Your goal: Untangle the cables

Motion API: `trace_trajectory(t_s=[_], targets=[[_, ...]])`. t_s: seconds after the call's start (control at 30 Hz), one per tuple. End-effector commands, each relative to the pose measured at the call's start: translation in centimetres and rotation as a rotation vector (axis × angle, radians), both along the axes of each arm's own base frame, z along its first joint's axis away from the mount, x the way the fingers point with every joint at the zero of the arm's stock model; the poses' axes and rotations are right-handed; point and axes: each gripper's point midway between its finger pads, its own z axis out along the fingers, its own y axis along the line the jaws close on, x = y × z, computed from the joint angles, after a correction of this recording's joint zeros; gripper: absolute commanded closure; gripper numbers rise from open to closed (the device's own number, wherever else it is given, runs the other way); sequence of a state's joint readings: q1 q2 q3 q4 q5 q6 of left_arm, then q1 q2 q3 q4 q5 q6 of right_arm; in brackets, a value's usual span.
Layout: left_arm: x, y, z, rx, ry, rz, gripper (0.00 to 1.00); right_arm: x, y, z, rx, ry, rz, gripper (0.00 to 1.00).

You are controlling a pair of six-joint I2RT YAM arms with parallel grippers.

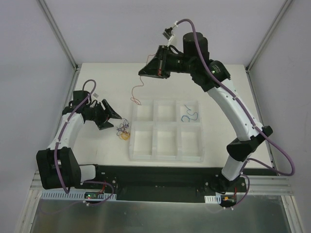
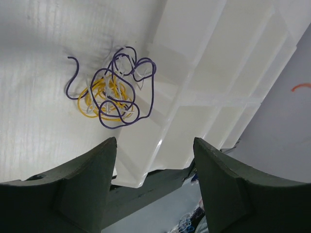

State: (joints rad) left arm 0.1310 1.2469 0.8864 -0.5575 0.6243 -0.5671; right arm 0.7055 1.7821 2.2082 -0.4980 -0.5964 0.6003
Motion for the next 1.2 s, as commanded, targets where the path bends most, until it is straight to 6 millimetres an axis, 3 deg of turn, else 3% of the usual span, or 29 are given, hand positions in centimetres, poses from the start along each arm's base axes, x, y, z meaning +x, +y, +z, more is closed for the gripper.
trace_trajectory(t_s=[0.0, 0.13, 0.23, 0.27, 0.43, 0.7, 0.83, 0.9, 1.0, 1.17], targets=[[0.4, -1.7, 0.2, -0.006, -0.002, -0.077, 0.4, -0.7, -6.3, -2.3, -0.199, -0.123, -0.078, 1.0], [0.9, -2.5, -0.5, 0.044, 0.032, -0.114, 0.45, 0.2, -9.2, -6.0, -0.351, -0.125, -0.114, 1.0], [1.5, -2.4, -1.1, 0.064, 0.056, -0.119, 0.41, 0.6, -11.0, -8.2, -0.454, -0.133, -0.145, 1.0], [1.3, -3.1, -1.4, 0.069, 0.064, -0.149, 0.41, 0.7, -11.5, -8.7, -0.478, -0.135, -0.153, 1.0], [0.9, -2.5, -4.0, 0.124, 0.181, -0.165, 0.48, 0.7, -13.2, -10.6, -0.549, -0.131, -0.171, 1.0], [0.3, -2.8, -6.7, 0.157, 0.263, -0.21, 0.6, 0.9, -14.7, -11.0, -0.605, -0.123, -0.186, 1.0], [-0.4, -2.1, -8.1, 0.197, 0.309, -0.213, 0.66, -0.7, -15.9, -9.2, -0.615, -0.175, -0.176, 1.0], [-0.8, -1.8, -8.5, 0.217, 0.322, -0.221, 0.76, -1.8, -16.8, -8.9, -0.628, -0.222, -0.156, 1.0], [-0.8, -0.9, -8.5, 0.269, 0.321, -0.206, 0.96, -3.3, -18.3, -9.7, -0.659, -0.255, -0.151, 1.0], [-0.4, 0.2, -6.7, 0.339, 0.256, -0.184, 1.0, -5.5, -21.0, -12.2, -0.717, -0.244, -0.191, 1.0]])
